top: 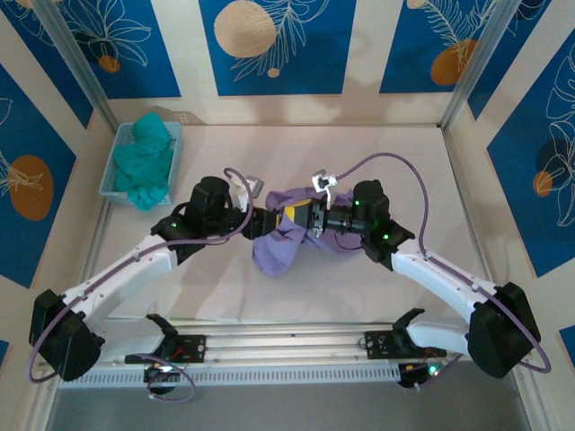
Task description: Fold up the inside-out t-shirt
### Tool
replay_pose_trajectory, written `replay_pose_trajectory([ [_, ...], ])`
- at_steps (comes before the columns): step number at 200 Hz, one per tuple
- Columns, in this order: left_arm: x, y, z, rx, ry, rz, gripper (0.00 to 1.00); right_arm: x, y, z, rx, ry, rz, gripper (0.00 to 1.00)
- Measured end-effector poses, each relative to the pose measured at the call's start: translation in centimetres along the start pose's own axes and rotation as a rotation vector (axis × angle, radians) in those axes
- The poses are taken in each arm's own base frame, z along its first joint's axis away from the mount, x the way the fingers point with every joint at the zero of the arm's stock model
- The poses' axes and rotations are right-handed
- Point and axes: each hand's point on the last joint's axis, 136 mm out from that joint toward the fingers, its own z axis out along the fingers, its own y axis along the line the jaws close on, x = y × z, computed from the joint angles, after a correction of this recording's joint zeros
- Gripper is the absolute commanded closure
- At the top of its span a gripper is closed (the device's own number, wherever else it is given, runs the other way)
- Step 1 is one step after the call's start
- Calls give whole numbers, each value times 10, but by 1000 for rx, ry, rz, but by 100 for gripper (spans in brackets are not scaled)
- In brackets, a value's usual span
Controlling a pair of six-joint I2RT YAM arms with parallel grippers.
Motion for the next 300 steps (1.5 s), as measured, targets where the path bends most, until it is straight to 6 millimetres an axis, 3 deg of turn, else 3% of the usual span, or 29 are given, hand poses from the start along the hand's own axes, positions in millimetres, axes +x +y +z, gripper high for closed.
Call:
replay_pose_trajectory([
  [49,-14,-1,-3,-23,-36,46,100,-3,-3,-8,27,-10,-14,100],
  [75,-20,-4,-11,-14,-61,63,100,-10,-9,-25,55,-22,-36,100],
  [115,-61,-31,-63,139,-246,36,100,-22,7,-48,-18,-18,-104,99],
  [134,-74,-38,-75,208,-295,8,100,-20,13,-50,-47,-5,-110,96],
  [187,-73,-52,-70,343,-253,-59,100,0,-21,-40,149,64,-33,72],
  [228,-69,-50,-63,348,-227,-71,100,11,-13,-30,285,130,-218,61],
  [265,-66,-49,-62,344,-217,-69,100,18,13,-23,277,145,-427,62],
  [291,-66,-49,-62,343,-217,-69,100,22,10,-12,298,165,-506,63],
  [300,-66,-49,-62,343,-216,-67,100,24,6,-7,309,178,-524,67],
])
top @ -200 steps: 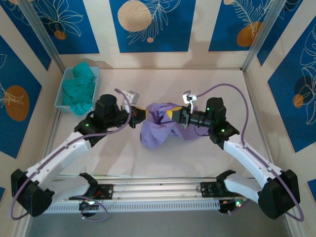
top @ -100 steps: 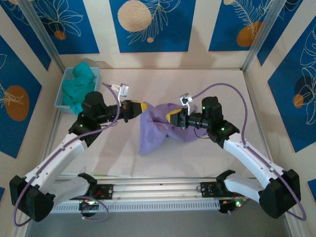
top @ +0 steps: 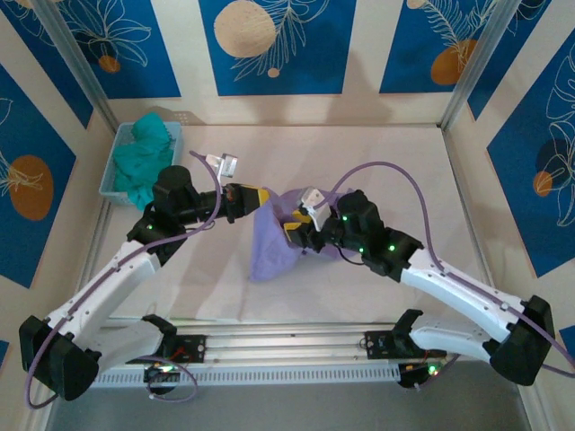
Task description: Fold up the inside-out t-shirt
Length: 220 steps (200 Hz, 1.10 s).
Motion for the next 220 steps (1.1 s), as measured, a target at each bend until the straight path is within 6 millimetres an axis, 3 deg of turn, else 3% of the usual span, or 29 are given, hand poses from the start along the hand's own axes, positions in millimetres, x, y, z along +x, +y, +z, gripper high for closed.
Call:
replay_pose_trajectory([
  [23,1,0,0,1,2,8,100,3,-3,16,14,32,-39,91],
  [48,4,8,0,-41,7,7,100,0,-1,18,6,23,-61,100],
  [77,8,31,-2,-158,4,-2,100,-15,5,-1,-60,-34,-14,100],
  [110,9,49,-5,-258,2,13,100,-41,-7,-29,-172,-151,161,100],
  [150,16,61,-5,-323,32,48,100,-46,-5,-30,-315,-185,353,100],
  [220,37,54,-10,-380,97,137,70,-54,-7,-21,-377,-198,484,100],
])
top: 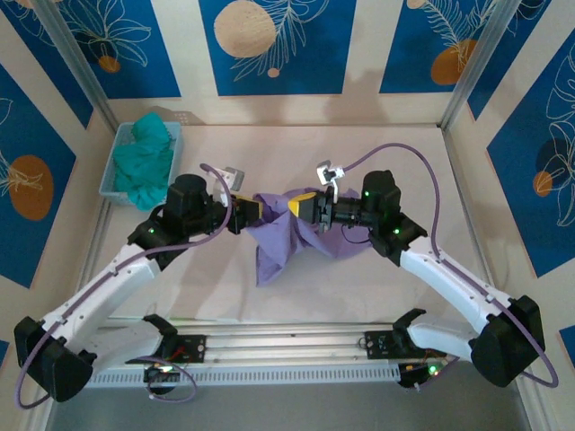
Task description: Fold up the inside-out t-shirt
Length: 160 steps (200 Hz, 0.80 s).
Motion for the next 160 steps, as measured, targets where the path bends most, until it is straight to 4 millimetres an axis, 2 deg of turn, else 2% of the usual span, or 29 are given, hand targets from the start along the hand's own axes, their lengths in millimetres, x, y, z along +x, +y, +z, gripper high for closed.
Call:
replay_pose_trajectory([
  [42,11,-3,-2,-19,14,27,64,-2,0,0,-1,-9,12,100],
  [69,22,0,6,-27,49,20,65,-3,0,0,-3,-12,15,100],
  [98,27,5,16,-34,68,10,66,0,-1,0,-2,-10,17,100],
  [124,26,11,27,-46,69,5,77,6,-5,0,4,-1,27,100],
  [145,24,16,37,-63,74,7,99,10,-7,-1,10,3,30,100],
  [160,19,15,40,-61,73,12,100,12,-7,-5,23,0,13,100],
])
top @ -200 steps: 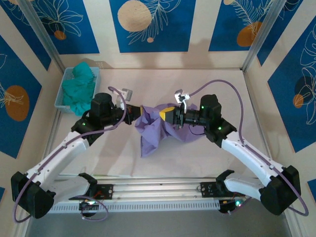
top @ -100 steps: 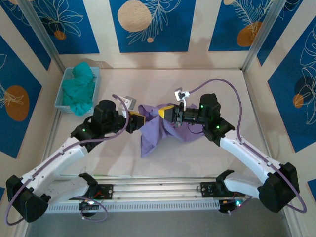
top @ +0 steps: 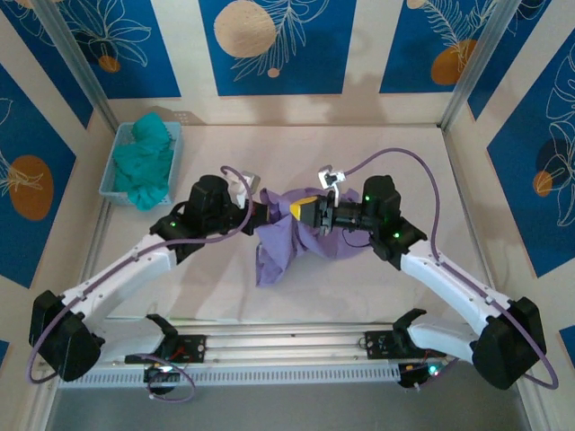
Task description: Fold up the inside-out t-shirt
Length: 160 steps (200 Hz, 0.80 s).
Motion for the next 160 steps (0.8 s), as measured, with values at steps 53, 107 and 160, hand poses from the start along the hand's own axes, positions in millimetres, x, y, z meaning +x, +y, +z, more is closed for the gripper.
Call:
replay_pose_trajectory([
  [53,-47,-41,-45,295,-137,-130,100,-5,5,-27,68,-55,-189,100],
  [107,-72,-71,-97,503,-196,-214,100,3,2,-29,60,-23,-242,100],
  [160,-57,-47,-90,398,-151,-242,100,-2,-9,-40,73,-49,-157,100],
])
